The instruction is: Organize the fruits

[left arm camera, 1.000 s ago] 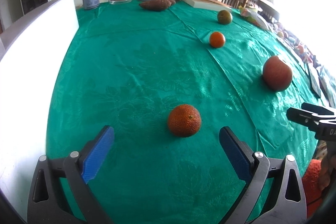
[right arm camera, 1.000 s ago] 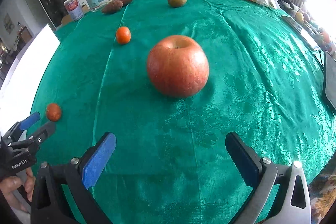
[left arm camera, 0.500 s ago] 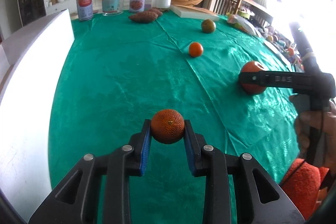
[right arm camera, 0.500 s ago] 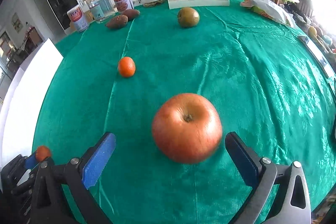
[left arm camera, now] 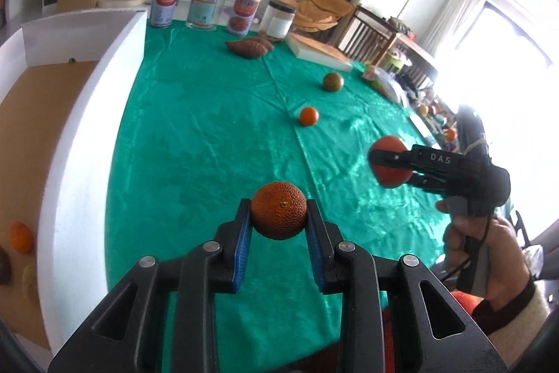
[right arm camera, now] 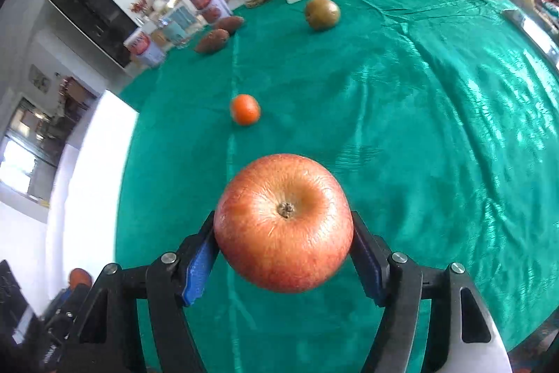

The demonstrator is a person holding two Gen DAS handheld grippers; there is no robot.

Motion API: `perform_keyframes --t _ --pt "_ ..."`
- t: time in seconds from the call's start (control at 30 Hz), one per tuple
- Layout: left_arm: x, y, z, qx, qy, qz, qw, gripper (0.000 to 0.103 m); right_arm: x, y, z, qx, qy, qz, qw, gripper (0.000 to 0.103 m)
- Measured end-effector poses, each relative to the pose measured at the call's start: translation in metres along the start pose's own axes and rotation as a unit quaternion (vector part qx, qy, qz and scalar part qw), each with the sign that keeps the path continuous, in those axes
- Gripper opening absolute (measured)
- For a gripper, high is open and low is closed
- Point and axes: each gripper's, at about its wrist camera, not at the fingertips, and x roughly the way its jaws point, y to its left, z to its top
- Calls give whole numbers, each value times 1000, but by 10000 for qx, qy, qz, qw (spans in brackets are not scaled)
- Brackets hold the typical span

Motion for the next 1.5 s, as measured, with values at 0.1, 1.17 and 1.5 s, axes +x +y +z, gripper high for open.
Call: perform_keyframes --t 0.1,1.17,1.5 --pt "-47 4 15 -187 -277 -335 9989 29 -12 46 3 -189 34 742 9971 69" --pt "-87 205 33 -1709 -473 2436 9535 88 78 322 -72 -3410 -134 745 9370 92" --pt "-41 38 30 -296 -410 1012 9936 94 29 70 -30 -1743 -1036 -1419 9689 102"
